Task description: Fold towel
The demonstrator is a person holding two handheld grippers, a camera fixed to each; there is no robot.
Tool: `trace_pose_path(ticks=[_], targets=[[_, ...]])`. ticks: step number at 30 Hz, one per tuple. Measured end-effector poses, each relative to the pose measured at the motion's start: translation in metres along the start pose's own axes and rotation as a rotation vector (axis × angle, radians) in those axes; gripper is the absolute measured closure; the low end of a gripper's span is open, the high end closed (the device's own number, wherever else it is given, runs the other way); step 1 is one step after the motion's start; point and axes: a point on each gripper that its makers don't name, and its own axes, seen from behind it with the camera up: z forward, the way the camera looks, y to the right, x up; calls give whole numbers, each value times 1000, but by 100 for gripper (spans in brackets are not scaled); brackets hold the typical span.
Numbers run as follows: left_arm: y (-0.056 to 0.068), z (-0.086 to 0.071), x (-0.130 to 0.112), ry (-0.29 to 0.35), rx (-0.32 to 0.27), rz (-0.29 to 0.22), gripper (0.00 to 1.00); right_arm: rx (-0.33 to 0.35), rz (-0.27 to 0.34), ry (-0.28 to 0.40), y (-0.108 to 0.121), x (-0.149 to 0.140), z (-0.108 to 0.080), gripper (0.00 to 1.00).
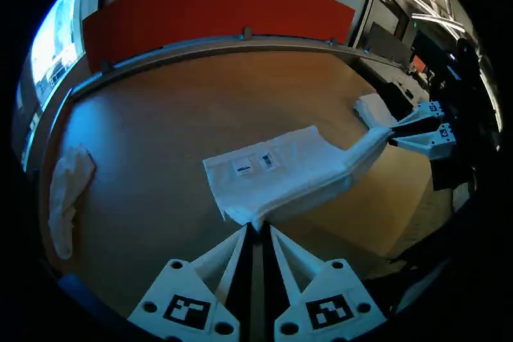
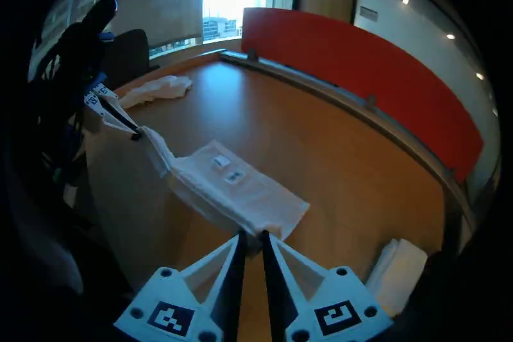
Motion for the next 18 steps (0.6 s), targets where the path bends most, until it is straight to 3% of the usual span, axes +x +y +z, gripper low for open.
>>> trace_pose_path(ticks=[18], targets=[[-27,57,9,-27,37,5,91,-5,17,-49,27,-10,52,82]])
